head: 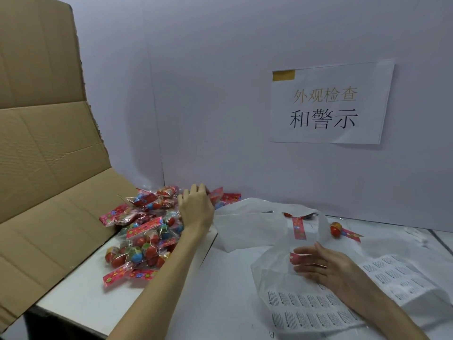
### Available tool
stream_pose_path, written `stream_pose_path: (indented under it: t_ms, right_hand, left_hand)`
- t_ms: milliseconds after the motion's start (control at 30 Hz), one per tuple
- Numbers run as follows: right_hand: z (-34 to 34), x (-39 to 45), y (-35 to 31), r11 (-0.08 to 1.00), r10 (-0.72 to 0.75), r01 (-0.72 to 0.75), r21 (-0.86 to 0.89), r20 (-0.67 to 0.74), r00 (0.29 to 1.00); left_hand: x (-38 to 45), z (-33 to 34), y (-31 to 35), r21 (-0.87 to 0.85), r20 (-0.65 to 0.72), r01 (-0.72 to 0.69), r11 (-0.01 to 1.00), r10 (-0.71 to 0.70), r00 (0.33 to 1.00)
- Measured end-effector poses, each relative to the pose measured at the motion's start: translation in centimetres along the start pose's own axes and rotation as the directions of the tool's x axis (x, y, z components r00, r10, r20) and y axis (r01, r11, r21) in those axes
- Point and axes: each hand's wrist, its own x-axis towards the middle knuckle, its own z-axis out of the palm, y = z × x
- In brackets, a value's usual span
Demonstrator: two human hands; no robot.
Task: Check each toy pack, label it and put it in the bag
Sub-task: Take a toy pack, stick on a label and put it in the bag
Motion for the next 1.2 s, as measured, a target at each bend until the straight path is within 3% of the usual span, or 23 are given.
stream_pose_path:
  t_ms: [133,233,333,400,500,567,667,767,833,900,1033,1200]
  right_hand:
    - [0.6,-0.7,-0.1,0.970,-0.071,0.093,-0.224,0.101,0.992]
    - [1.8,-1.4,-0.1,0.818,-0.112,0.200,-0.539,0.191,0.975]
    - [3.1,-1.6,0.2,0.656,-0.118,0.190,-0.730,0.149,0.982]
    - [3.6,-1.6,0.3,0.555,-0.096,0.170,-0.814,0.141,0.985]
    - [3.9,-1.0,0.9,0.414,-0.154,0.161,-0.896,0.105,0.982]
    - [3.9,-0.7,1.4,0.532,-0.173,0.049,-0.846,-0.052,0.984]
    - [2.4,-0.4,1.1,0.764,-0.160,-0.015,-0.645,-0.212,0.964]
    - [0.7,-0.4,-0.5,0.985,-0.074,0.031,-0.171,-0.253,0.965]
    - [0.6,-0.5,-1.1,0.996,-0.002,0.027,0.086,-0.273,0.962]
    - [0.8,-0.6,-1.2,0.995,-0.026,0.050,0.081,-0.283,0.959]
    - [1.2,-1.0,-0.9,0.974,-0.215,0.186,-0.127,-0.285,0.934]
    - [1.0,-1.2,-1.0,0.968,-0.248,0.227,-0.105,-0.302,0.920]
  left_hand:
    - [-1.4,-2.4,3.0,-0.366,-0.224,-0.065,0.928,-0.020,0.974]
    - [-2.5,-2.8,5.1,-0.528,-0.263,-0.081,0.845,-0.072,0.962]
    - [-4.1,-2.9,7.6,-0.687,-0.276,-0.133,0.715,-0.087,0.957]
    - [-5.6,-3.3,9.3,-0.695,-0.338,-0.243,0.677,-0.008,0.941]
    - [-8.0,-3.2,11.2,-0.619,-0.406,-0.504,0.602,0.303,0.862]
    - [-9.7,-2.6,12.4,-0.666,-0.322,-0.506,0.549,0.400,0.858]
    - [-11.7,-1.1,13.2,-0.757,-0.102,-0.246,0.605,0.263,0.960]
    - [-12.0,0.5,12.3,-0.777,0.153,0.046,0.627,0.117,0.981]
    - [-11.8,1.0,11.4,-0.758,0.222,0.080,0.647,0.141,0.965]
    - [-11.7,0.9,11.1,-0.790,0.326,0.164,0.591,0.177,0.929]
    - [-11.9,1.0,11.2,-0.791,0.463,0.297,0.536,0.205,0.862]
    - [-11.4,0.3,11.3,-0.798,0.545,0.460,0.389,0.141,0.826]
